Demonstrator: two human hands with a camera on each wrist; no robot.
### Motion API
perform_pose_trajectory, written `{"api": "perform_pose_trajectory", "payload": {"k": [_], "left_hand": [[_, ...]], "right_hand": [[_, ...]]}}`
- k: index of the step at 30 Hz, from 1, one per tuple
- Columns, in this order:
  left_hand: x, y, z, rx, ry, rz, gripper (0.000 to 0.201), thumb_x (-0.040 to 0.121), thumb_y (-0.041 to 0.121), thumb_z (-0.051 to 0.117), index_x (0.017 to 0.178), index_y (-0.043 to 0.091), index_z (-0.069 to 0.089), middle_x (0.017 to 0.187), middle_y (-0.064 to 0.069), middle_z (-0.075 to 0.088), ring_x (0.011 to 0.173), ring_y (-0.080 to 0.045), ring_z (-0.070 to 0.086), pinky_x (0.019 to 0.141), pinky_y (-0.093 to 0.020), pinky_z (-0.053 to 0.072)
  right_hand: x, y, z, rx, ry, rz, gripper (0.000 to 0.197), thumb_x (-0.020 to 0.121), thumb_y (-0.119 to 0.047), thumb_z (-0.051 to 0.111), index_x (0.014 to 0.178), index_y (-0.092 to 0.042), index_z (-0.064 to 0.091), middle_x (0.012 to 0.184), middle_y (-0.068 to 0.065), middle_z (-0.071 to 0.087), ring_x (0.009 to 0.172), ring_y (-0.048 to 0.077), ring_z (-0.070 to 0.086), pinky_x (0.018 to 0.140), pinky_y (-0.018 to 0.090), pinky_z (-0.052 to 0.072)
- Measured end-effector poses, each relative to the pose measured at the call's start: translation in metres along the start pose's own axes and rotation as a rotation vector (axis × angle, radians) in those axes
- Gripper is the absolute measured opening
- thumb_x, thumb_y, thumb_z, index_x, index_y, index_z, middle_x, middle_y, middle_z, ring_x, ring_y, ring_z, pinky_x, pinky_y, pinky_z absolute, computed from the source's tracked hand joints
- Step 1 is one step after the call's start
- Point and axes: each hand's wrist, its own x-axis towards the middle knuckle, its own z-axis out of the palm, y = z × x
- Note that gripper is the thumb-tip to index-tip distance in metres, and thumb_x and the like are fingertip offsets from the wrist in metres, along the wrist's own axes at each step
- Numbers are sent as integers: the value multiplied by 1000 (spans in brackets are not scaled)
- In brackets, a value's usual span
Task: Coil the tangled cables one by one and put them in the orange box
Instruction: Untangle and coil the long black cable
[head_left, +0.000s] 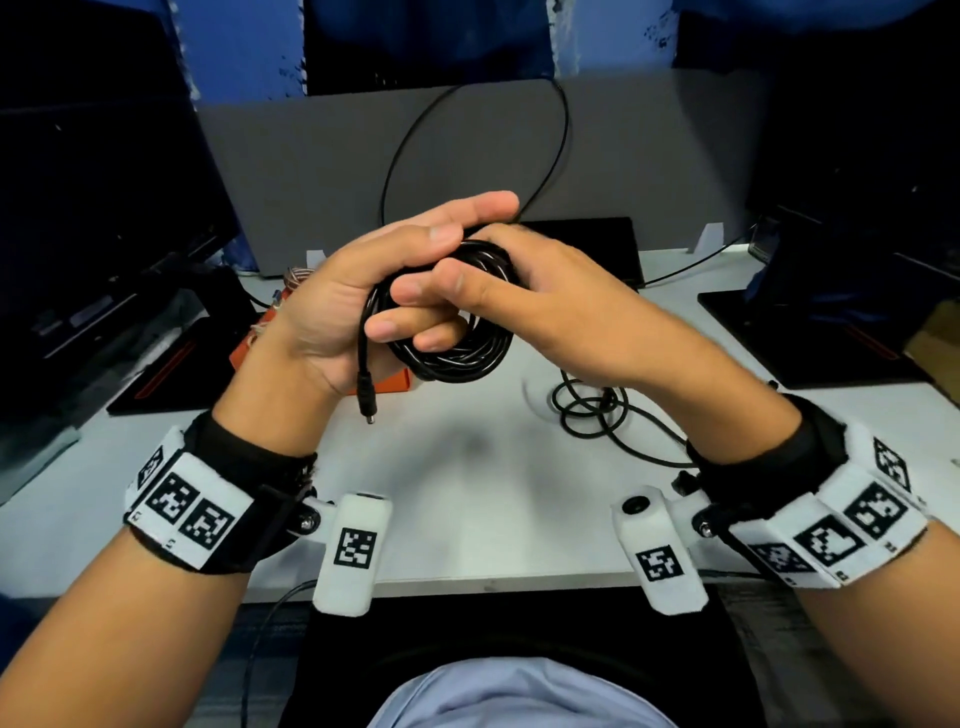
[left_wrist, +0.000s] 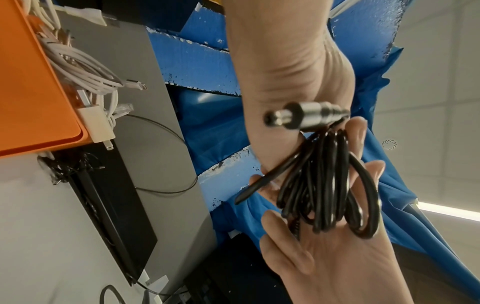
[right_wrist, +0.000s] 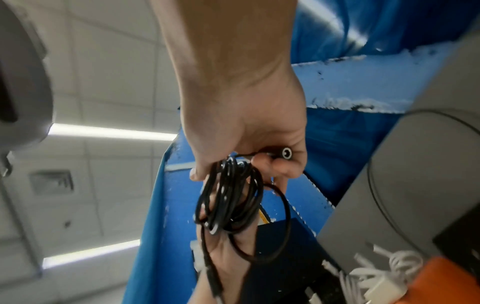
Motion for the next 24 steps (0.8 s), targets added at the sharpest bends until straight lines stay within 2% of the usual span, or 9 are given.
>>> {"api": "perform_pose_trajectory", "payload": {"k": [2,4,7,9,11,14,18,21,24], "left_hand": [[0,-2,1,-8,6,-6,61,87,21,74,141,4,53,46,10,49,33,0,49,49,-18,48],[1,-2,4,-15,4,-13,59,87,21,74,140,4,54,49,8,51,38,-1,53,58,-22,54],[1,5,5,139,119,-13,56,82,25,79,133,9,61,65,0,61,64,-14,62,79,-31,59],[-1,10,3,303,257,10,42,88,23,74,128,11,66,101,-15,70,96,-30,62,92,-39,57],[-2,11,7,365,363,44,35,95,23,63,127,9,66,119,-19,66,110,-32,60,99,-41,55],[3,2,18,346,423,158,36,97,22,60,130,7,61,105,-11,70,93,-24,68,89,-36,60],[7,-3,23,438,403,268,32,98,19,61,129,13,57,81,2,67,61,-13,55,71,-30,53],[5,0,22,499,392,279,29,99,17,61,127,12,57,70,2,62,57,-12,53,71,-30,52],[6,-2,21,471,407,279,21,98,17,62,118,12,61,70,-5,62,60,-16,60,73,-32,53]], "right_hand": [[-3,-7,-5,132,-55,10,28,102,-46,59,115,-27,74,103,-12,79,87,-5,71,62,4,45],[-7,-12,-12,238,-75,20,19,104,-33,59,111,-25,75,92,-13,79,64,-8,65,47,5,37],[-7,-9,-13,261,-73,67,15,101,-38,63,100,-29,75,82,-13,73,49,-2,51,46,15,27],[-3,-3,-10,266,-7,133,23,95,-44,70,96,-21,69,80,-5,65,47,1,41,47,21,28],[2,1,-5,307,65,182,35,93,-47,72,99,-15,61,80,2,58,49,3,37,47,22,29],[6,2,1,362,142,196,33,95,-46,69,90,-17,53,66,-6,48,49,7,35,46,22,28],[4,-3,-3,446,101,127,24,102,-35,61,86,-17,63,77,2,65,60,27,36,49,29,20],[4,-2,-5,579,7,139,17,102,-22,59,86,-17,59,83,3,69,50,7,38,47,23,23],[7,1,-5,650,-13,190,20,100,-15,59,81,-18,56,79,0,68,47,4,34,47,22,20]]}}
